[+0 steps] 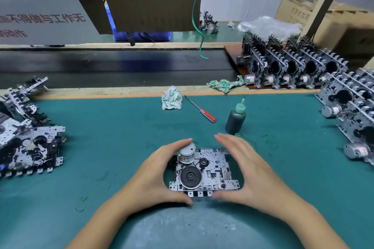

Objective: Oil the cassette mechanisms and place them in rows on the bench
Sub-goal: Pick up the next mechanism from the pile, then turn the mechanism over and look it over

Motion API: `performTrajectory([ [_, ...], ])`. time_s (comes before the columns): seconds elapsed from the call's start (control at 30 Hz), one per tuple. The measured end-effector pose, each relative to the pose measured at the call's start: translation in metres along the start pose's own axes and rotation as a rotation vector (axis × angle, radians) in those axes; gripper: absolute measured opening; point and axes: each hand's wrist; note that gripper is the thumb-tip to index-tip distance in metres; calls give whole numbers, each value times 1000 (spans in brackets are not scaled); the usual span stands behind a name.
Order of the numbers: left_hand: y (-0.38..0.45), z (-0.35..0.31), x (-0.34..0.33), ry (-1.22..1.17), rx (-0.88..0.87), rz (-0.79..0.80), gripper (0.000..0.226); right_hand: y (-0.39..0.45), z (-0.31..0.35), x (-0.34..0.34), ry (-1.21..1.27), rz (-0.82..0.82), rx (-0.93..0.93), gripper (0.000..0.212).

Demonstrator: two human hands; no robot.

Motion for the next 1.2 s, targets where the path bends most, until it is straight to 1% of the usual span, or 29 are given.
performTrajectory([
  [0.03, 0, -1, 0, 0, -5, 9, 108, 5, 1, 5, -113, 81, 21, 111],
  [0.07, 0, -1, 0, 5, -13, 27, 110, 9, 2, 8, -205, 137, 37, 120],
  [0.1, 0, -1, -1, 13, -25, 47, 114, 14, 3, 9, -269, 173, 50, 126],
  [0.17, -2, -1, -2, 13, -46, 69, 120, 21, 7, 8, -355, 200, 59, 130],
  [0.23, -4, 0, -4, 3, -50, 62, 121, 27, 13, 4, -440, 166, 74, 124],
  [0.3, -3, 2, -7, 18, -29, 41, 120, 30, 19, 2, -514, 123, 79, 111],
  [0.37, -3, 1, -8, 48, 19, 11, 120, 34, 23, 5, -589, 96, 96, 100],
  [0.43, -4, 0, -8, 16, 102, -31, 125, 35, 24, 12, -592, 72, 83, 91],
  [0.47, 0, 1, -9, -54, 148, -57, 125, 35, 23, 17, -519, 80, 51, 87],
  [0.5, 4, 1, -9, -149, 193, -77, 122, 34, 21, 22, -371, 114, 2, 84],
  [0.53, 10, 1, -7, -277, 241, -83, 120, 31, 20, 27, -133, 185, -49, 77],
  [0.57, 17, 0, -6, -466, 291, -75, 121, 28, 20, 29, 167, 273, -76, 69],
  [0.6, 22, -4, -5, -702, 313, -45, 126, 24, 23, 29, 473, 376, -73, 63],
  [0.63, 25, -9, -5, -931, 295, -33, 130, 21, 26, 26, 741, 467, -48, 59],
  [0.67, 26, -15, -7, -1141, 312, -52, 134, 19, 29, 20, 939, 544, -37, 65],
  [0.7, 28, -20, -9, -1334, 375, -65, 138, 16, 32, 10, 1075, 619, -38, 80],
  [0.73, 30, -22, -11, -1460, 423, -67, 136, 14, 36, 3, 1156, 664, -59, 94],
  [0.77, 29, -26, -12, -1550, 403, -40, 126, 13, 38, -2, 1170, 653, -91, 96],
  [0.8, 32, -28, -13, -1588, 324, 19, 113, 14, 39, -5, 1130, 604, -112, 87],
  [0.83, 32, -30, -12, -1600, 243, 36, 103, 15, 38, -6, 1044, 531, -119, 73],
  [0.93, 30, -19, -10, -1620, 181, 2, 100, 15, 32, -2, 817, 268, -157, 22],
  [0.97, 28, -15, -8, -1647, 175, -1, 98, 15, 26, 1, 714, 145, -152, 14],
  [1.03, 28, -10, -9, -1692, 219, -33, 95, 15, 12, 12, 382, -153, -76, 13],
  [1.07, 29, -8, -11, -1715, 239, -51, 94, 16, 3, 17, 190, -265, -17, 7],
  [1.1, 30, -7, -14, -1730, 266, -60, 94, 17, -6, 23, 6, -324, 19, 16],
  [1.13, 32, -6, -16, -1747, 286, -61, 94, 17, -14, 29, -154, -302, 34, 31],
  [1.17, 33, -5, -18, -1754, 310, -59, 93, 18, -21, 33, -284, -221, 45, 42],
  [1.2, 34, -4, -20, -1755, 340, -60, 91, 18, -27, 35, -404, -133, 59, 46],
])
Point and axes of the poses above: each hand's wrist, its own y-axis towards the middle knuckle, its own x-axis out of the back of the hand, z = x × y, and after that the axes turned 10 degrees about -x, right-handed
